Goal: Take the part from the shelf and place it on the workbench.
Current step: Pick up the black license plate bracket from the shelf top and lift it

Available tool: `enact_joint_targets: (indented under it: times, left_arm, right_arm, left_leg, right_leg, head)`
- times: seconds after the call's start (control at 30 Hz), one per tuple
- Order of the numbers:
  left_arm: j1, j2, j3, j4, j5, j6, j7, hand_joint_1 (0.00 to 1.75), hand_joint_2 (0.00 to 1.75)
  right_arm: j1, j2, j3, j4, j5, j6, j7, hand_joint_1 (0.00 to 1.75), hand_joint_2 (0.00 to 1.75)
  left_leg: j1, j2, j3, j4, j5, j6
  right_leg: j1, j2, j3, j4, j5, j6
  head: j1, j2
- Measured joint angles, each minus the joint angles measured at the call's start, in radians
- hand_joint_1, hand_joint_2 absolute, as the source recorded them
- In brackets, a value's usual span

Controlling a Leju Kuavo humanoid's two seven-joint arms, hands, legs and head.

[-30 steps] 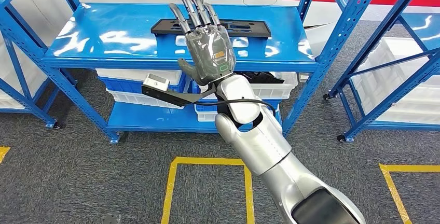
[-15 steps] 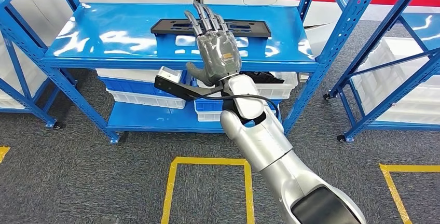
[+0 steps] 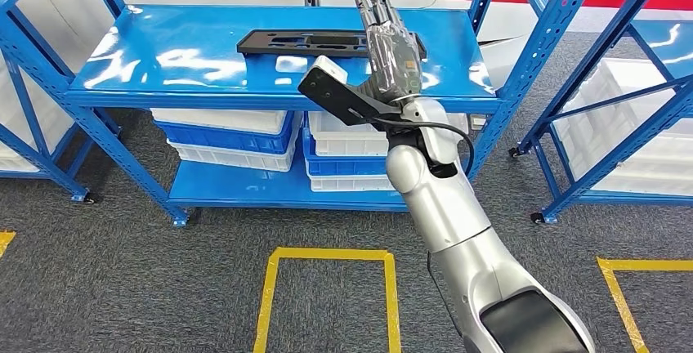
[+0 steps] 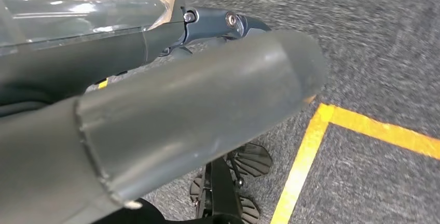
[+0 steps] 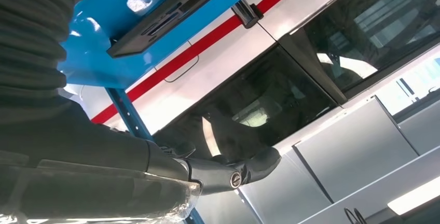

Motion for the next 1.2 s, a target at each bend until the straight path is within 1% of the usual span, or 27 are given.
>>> enact_joint_targets:
  times: [0.3,0.83,1.07,1.2]
  left_arm:
    - [0.01,0.0,0.054,0.0,0.012,0.013,0.004,0.0,0.0]
    - [0.002,0.0,0.082,0.0,0.018,0.036,0.007,0.0,0.0]
    - [0.001,0.003,0.085,0.0,0.018,0.035,0.001,0.0,0.0]
    - [0.001,0.007,0.088,0.0,0.018,0.032,-0.005,0.0,0.0]
  right_arm:
    - [-0.036,-0.008,0.001,0.066,-0.027,-0.035,-0.027,0.0,1.75]
    - [-0.098,0.011,0.026,0.211,-0.04,-0.07,-0.043,0.0,1.75]
    - [-0.104,0.018,0.028,0.236,-0.047,-0.08,-0.055,0.0,1.75]
    - [-0.107,0.021,0.029,0.252,-0.053,-0.089,-0.062,0.0,1.75]
  left_leg:
    - [0.0,0.0,0.0,0.0,0.0,0.0]
    - [0.0,0.0,0.0,0.0,0.0,0.0]
    - [-0.003,-0.001,0.0,0.002,0.0,0.0]
    - [-0.005,-0.002,0.0,0.006,-0.002,0.003]
  right_leg:
    - [0.0,0.0,0.0,0.0,0.0,0.0]
    - [0.0,0.0,0.0,0.0,0.0,0.0]
    - [-0.008,0.0,0.0,-0.001,0.001,0.001]
    - [-0.015,0.0,0.0,-0.002,0.002,0.003]
  head:
    - [0.0,0.0]
    - [0.0,0.0]
    - [0.0,0.0]
    - [0.0,0.0]
